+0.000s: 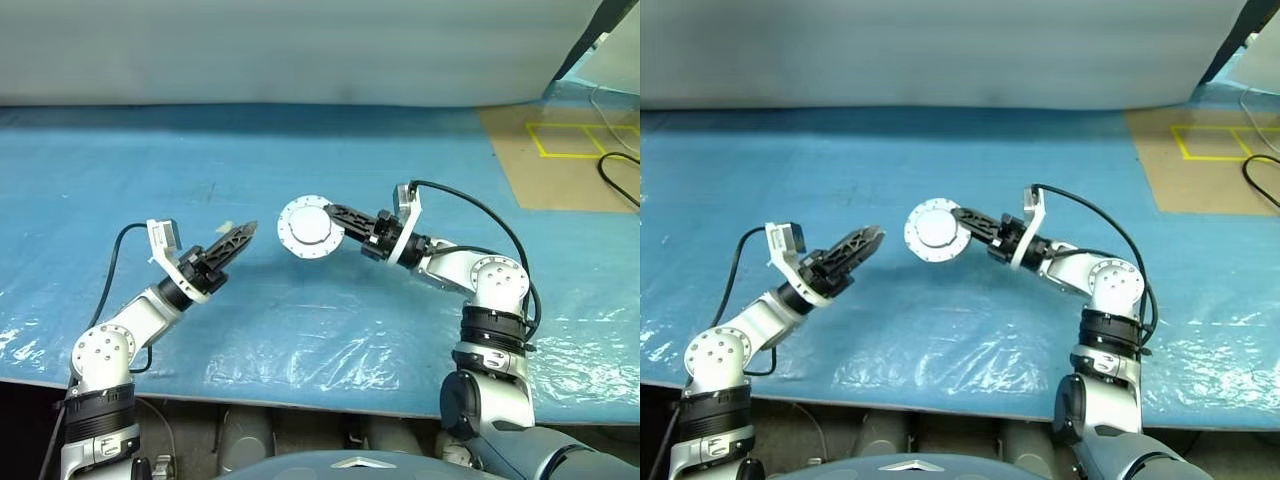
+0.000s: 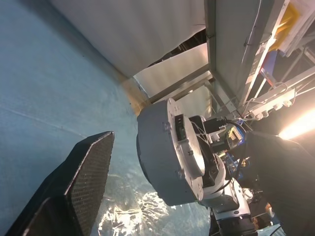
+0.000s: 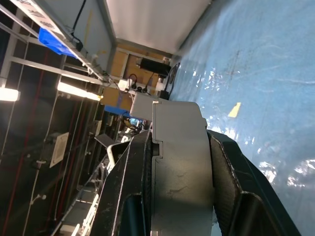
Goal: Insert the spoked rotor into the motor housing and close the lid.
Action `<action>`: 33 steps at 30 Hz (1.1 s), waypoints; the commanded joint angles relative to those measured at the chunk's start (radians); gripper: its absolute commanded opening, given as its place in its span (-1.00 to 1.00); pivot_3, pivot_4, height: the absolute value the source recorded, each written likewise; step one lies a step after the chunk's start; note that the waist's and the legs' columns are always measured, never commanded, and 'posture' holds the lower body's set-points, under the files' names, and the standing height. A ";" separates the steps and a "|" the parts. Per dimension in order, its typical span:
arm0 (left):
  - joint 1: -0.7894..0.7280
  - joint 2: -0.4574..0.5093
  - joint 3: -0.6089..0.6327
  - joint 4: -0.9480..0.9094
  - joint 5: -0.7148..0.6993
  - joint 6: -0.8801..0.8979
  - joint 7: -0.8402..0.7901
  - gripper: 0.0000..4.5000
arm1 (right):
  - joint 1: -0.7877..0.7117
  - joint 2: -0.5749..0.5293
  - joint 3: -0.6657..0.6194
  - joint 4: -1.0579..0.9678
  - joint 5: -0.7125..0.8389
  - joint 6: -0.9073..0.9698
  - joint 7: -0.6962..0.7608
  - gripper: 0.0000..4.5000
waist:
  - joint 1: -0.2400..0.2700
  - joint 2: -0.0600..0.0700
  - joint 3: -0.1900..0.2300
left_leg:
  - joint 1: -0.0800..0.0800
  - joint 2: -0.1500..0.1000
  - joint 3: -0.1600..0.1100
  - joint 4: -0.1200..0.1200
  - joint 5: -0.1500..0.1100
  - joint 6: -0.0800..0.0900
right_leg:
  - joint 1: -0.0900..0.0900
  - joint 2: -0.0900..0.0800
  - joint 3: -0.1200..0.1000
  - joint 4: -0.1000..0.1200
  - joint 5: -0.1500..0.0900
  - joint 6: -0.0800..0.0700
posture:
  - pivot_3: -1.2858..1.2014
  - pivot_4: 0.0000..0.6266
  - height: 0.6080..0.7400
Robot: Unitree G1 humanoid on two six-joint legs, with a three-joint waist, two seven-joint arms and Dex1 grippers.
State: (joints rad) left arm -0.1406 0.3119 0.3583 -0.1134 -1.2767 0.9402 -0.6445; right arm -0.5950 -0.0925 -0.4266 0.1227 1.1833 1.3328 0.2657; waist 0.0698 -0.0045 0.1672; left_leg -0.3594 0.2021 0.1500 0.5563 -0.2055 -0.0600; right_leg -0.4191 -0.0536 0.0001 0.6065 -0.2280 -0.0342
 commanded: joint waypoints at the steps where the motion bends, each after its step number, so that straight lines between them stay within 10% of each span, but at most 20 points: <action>1: 0.021 -0.009 -0.009 -0.012 -0.059 0.034 -0.009 1.00 | -0.051 0.007 -0.019 -0.018 0.079 -0.019 0.003 -0.48 | 0.001 0.000 0.000 | 0.000 0.000 0.000 0.000 0.000 0.000 | 0.000 0.000 0.000 0.000 0.000 0.000 | 0.03 -0.52 1.00; 33: -0.264 -0.207 -0.106 0.258 0.073 -0.042 -0.031 1.00 | -0.057 0.007 0.024 -0.019 0.135 -0.012 -0.045 -0.48 | 0.007 0.000 0.000 | -0.006 0.000 -0.003 0.009 0.000 0.000 | 0.000 0.000 0.000 0.002 0.003 0.004 | 0.03 -0.52 1.00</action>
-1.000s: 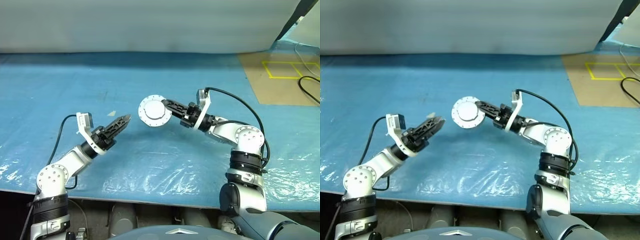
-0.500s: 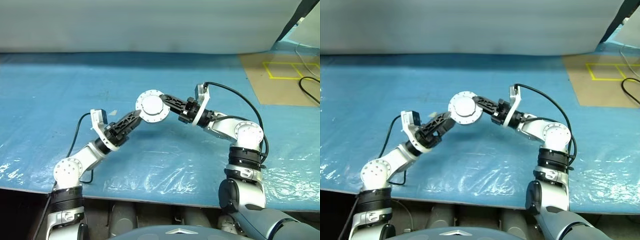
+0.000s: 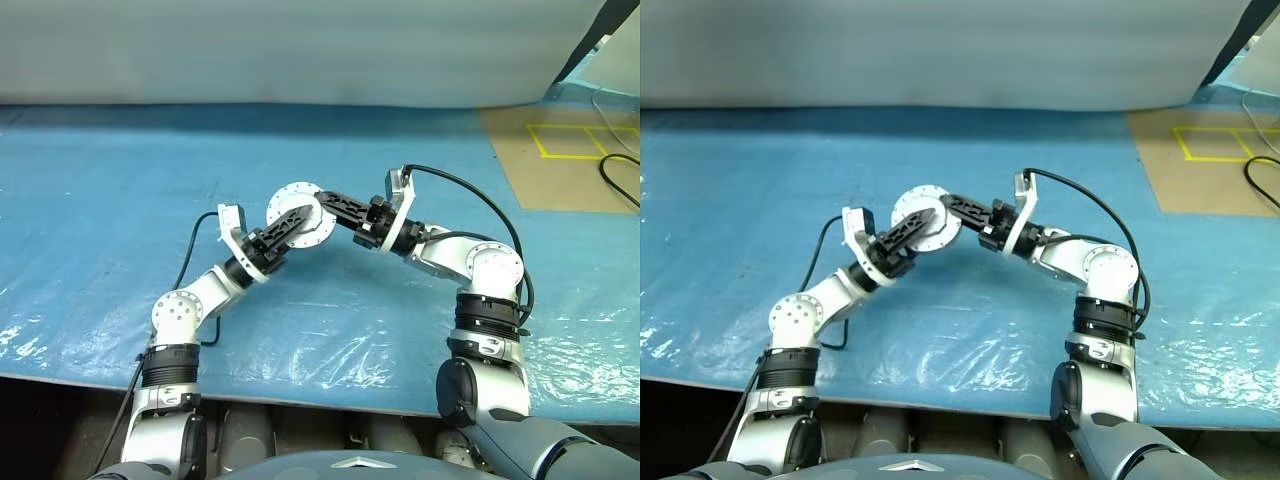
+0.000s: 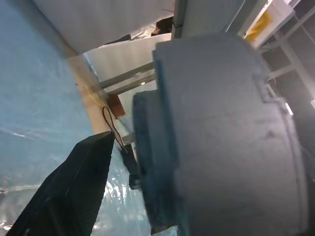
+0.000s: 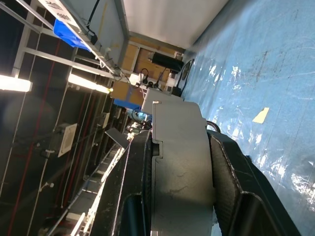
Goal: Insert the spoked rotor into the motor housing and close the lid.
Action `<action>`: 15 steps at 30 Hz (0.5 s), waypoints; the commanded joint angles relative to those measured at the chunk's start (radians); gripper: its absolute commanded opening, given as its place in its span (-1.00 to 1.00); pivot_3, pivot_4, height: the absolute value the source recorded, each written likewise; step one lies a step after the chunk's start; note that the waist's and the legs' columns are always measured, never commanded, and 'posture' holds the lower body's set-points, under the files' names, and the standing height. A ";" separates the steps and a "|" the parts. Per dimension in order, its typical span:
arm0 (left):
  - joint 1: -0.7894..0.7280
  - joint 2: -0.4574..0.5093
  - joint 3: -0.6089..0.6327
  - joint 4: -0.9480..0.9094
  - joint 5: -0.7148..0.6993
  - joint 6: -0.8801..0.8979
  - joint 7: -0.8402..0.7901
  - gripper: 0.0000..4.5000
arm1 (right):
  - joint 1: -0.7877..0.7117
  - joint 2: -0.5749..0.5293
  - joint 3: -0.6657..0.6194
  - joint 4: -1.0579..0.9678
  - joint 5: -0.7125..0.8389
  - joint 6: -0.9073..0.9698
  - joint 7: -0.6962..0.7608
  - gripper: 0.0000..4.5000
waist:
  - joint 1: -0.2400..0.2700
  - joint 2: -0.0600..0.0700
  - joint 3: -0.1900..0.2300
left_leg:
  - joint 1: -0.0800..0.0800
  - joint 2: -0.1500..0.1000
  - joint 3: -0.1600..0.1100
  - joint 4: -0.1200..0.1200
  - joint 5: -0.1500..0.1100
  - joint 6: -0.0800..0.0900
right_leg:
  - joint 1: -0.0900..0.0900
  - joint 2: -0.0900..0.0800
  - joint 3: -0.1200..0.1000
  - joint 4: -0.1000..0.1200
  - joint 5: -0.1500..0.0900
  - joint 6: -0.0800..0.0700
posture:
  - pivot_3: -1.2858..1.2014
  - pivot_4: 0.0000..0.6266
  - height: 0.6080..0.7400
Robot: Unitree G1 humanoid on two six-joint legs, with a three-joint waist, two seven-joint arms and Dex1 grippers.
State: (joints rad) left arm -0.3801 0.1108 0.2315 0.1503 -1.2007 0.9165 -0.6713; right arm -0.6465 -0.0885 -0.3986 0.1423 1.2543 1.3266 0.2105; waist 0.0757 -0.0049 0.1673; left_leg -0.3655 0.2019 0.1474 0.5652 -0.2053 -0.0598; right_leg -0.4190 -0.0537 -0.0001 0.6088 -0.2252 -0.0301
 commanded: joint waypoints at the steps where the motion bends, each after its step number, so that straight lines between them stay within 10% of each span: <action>1: -0.029 -0.010 0.028 -0.003 -0.001 -0.025 0.004 1.00 | -0.004 0.003 -0.003 -0.039 0.064 -0.006 0.010 -0.48 | 0.001 0.000 0.000 | 0.000 0.000 0.000 0.000 0.000 0.000 | 0.000 0.000 0.000 0.000 0.000 0.000 | 0.03 -0.52 1.00; 5: -0.025 -0.014 0.028 0.002 0.031 -0.043 0.017 1.00 | -0.002 0.004 0.000 -0.034 0.059 -0.010 0.010 -0.48 | 0.002 0.000 0.000 | 0.000 0.000 0.000 0.001 0.000 0.000 | 0.000 0.000 0.000 0.001 0.000 0.000 | 0.03 -0.52 1.00; 12: -0.019 -0.010 0.015 -0.028 0.043 -0.024 0.028 0.20 | 0.000 0.004 0.004 -0.027 0.060 -0.016 0.003 -0.48 | 0.003 0.000 0.000 | -0.001 0.000 0.000 0.002 0.000 0.000 | 0.000 0.000 0.000 0.001 0.000 0.000 | 0.03 -0.52 1.00; 15: -0.015 -0.015 0.016 -0.038 0.021 -0.011 0.003 0.18 | 0.001 0.002 0.007 -0.024 0.061 -0.020 0.001 -0.48 | 0.002 0.000 0.000 | -0.001 0.000 -0.001 0.002 0.000 0.000 | 0.000 0.000 0.000 0.001 0.000 0.000 | 0.03 -0.52 1.00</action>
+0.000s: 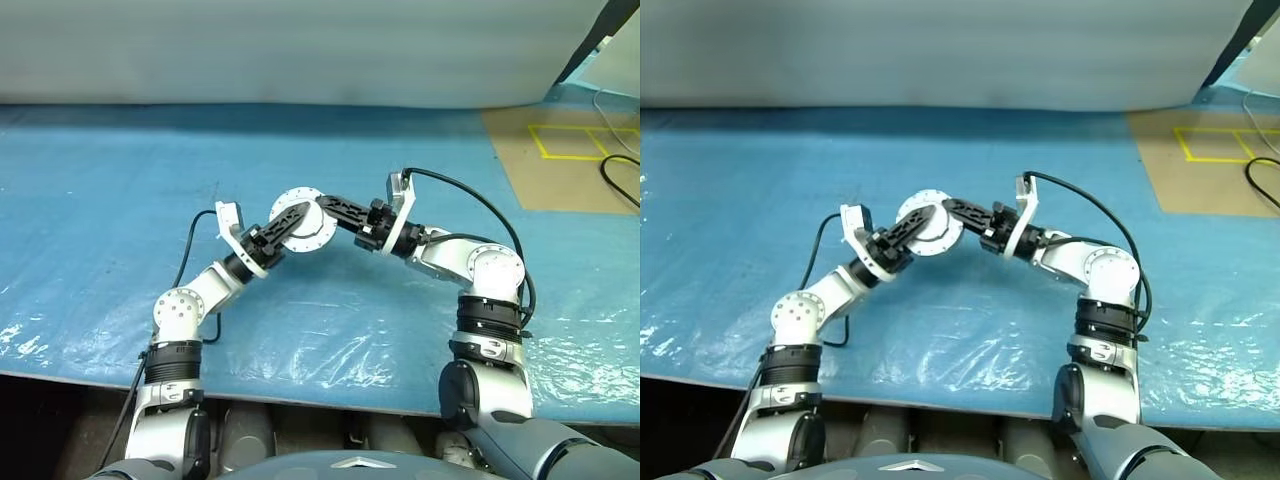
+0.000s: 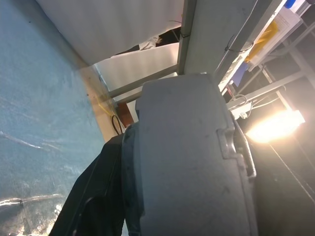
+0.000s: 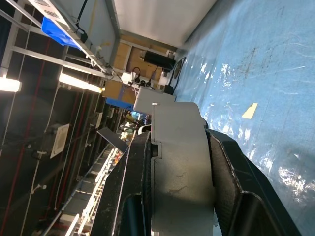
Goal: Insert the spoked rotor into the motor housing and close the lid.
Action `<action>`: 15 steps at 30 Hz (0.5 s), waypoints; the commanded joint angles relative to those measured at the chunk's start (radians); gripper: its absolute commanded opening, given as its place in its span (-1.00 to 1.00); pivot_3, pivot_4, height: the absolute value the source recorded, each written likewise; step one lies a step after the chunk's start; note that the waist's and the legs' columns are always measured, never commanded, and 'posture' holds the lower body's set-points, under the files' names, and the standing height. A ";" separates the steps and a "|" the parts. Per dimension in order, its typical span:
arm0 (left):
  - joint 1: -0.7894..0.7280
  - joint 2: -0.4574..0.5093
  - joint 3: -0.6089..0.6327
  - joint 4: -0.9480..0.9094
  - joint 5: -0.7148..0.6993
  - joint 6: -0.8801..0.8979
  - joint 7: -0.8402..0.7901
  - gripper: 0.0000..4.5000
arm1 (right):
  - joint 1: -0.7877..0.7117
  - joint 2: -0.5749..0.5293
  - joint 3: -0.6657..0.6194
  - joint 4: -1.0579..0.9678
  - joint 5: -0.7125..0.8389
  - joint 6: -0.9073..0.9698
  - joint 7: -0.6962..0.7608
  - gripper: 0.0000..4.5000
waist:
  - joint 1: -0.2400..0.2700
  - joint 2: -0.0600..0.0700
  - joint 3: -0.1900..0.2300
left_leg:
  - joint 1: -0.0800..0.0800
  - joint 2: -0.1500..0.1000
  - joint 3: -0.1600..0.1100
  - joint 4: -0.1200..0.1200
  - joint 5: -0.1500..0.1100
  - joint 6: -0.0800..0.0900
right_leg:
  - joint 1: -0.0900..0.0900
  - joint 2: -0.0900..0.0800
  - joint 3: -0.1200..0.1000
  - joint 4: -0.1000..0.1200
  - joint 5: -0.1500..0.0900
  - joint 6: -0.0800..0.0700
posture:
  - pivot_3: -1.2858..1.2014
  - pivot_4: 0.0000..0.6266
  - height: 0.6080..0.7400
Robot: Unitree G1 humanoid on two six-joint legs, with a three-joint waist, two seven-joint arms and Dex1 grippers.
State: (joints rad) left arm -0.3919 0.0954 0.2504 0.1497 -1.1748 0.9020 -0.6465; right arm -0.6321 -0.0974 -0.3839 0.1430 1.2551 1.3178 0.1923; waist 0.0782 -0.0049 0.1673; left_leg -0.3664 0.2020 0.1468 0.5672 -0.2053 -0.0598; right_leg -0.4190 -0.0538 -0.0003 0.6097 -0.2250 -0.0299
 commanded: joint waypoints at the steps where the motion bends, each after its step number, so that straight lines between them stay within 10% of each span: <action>1: 0.000 0.002 -0.008 -0.044 -0.004 0.007 -0.029 0.18 | -0.013 0.011 -0.007 -0.024 0.061 -0.011 0.018 -0.48 | 0.000 0.000 0.000 | 0.000 0.000 0.000 0.000 0.000 0.000 | 0.000 0.000 0.000 0.000 0.000 0.000 | 0.03 -0.52 1.00; 15: -0.026 -0.015 -0.004 -0.024 0.033 -0.020 0.026 0.18 | 0.013 -0.020 0.079 -0.098 -0.048 -0.086 0.080 -0.48 | 0.001 0.000 0.000 | 0.000 0.000 0.000 0.001 0.000 0.000 | 0.000 0.000 0.000 0.000 0.000 0.000 | 0.03 -0.52 1.00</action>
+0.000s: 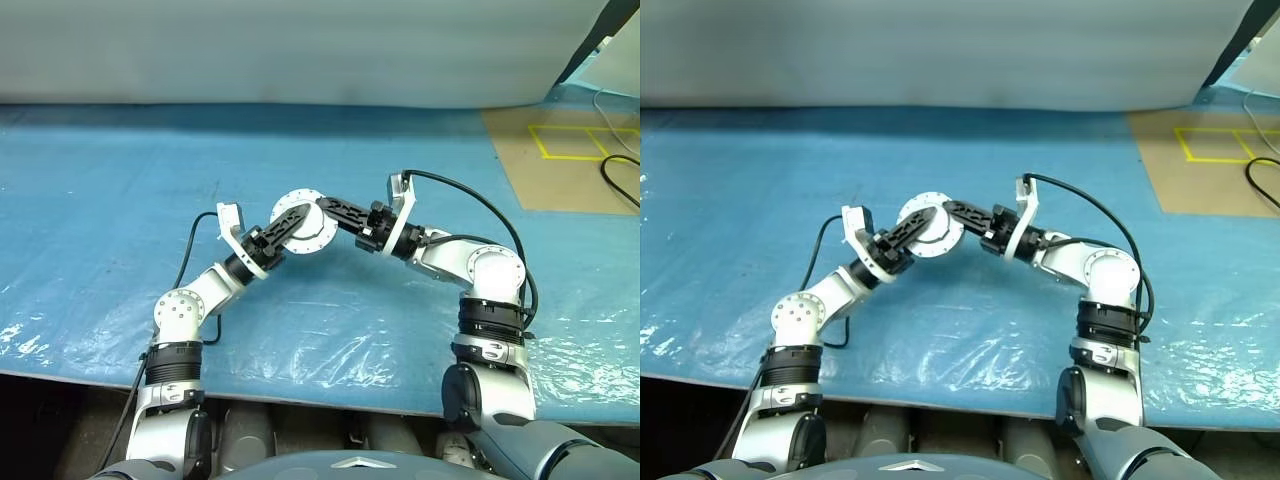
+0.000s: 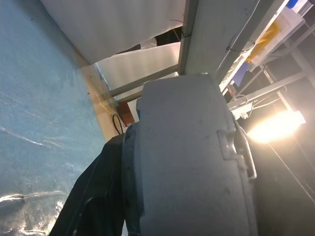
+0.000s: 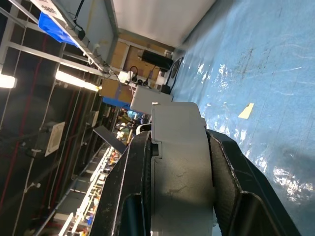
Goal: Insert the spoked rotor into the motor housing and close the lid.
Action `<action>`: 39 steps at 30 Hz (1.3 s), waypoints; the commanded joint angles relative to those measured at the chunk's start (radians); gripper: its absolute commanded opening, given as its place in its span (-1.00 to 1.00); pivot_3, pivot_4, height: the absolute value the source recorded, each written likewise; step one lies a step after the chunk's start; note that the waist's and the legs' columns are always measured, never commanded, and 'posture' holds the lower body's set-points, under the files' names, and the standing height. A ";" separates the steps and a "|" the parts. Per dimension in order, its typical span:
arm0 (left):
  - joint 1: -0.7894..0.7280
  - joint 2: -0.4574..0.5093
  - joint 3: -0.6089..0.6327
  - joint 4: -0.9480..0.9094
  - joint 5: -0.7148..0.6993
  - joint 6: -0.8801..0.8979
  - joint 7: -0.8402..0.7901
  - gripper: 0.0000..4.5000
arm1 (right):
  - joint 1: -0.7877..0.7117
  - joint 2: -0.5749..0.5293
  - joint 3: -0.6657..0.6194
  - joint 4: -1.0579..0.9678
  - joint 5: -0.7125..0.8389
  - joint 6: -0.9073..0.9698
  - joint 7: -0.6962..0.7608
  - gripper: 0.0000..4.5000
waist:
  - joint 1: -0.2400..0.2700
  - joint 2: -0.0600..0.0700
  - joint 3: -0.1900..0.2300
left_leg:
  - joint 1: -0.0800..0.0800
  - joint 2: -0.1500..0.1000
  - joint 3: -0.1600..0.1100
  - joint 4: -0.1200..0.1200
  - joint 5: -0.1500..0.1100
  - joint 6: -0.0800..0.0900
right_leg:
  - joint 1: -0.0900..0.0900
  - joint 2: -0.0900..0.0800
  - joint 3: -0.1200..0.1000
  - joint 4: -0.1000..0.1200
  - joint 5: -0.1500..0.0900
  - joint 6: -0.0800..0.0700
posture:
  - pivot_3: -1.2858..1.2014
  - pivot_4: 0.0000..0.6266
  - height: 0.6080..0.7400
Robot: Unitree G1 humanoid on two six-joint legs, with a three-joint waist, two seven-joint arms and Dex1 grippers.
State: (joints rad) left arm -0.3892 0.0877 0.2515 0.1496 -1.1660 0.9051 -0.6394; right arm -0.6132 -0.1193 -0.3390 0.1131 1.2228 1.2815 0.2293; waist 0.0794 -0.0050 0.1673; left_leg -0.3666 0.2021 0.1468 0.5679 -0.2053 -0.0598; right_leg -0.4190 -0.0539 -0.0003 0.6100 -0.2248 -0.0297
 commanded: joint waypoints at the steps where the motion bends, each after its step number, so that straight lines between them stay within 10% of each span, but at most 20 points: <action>1: -0.034 -0.010 0.000 -0.019 0.023 -0.025 0.023 0.18 | -0.005 0.004 0.035 -0.067 -0.027 -0.067 0.044 -0.32 | 0.000 0.000 0.000 | 0.000 0.000 0.000 0.000 0.000 0.000 | 0.000 0.000 0.000 0.000 0.000 0.000 | 0.03 -0.52 1.00; 4: -0.057 -0.012 0.018 -0.005 0.030 -0.046 0.028 0.18 | -0.019 0.018 0.005 -0.001 0.016 -0.029 0.010 0.08 | 0.000 0.000 0.000 | 0.000 0.000 0.000 0.001 0.000 0.000 | 0.000 0.000 0.000 0.000 0.000 0.000 | 0.03 -0.52 1.00; 39: -0.133 0.269 0.294 0.297 0.355 -0.530 0.152 0.18 | 0.093 -0.208 0.074 -0.086 -0.263 -0.240 0.194 0.08 | 0.019 -0.006 0.003 | -0.004 0.001 -0.002 0.004 0.000 0.000 | 0.000 -0.001 -0.005 0.000 0.000 0.000 | 0.03 -0.52 1.00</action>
State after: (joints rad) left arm -0.4997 0.3269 0.5225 0.5026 -0.8094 0.4105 -0.4777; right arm -0.5190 -0.3221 -0.2411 0.0602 0.9505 1.0596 0.4076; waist 0.0981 -0.0111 0.1700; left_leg -0.3705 0.2038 0.1445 0.5718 -0.2053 -0.0597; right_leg -0.4188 -0.0546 -0.0060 0.6099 -0.2243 -0.0295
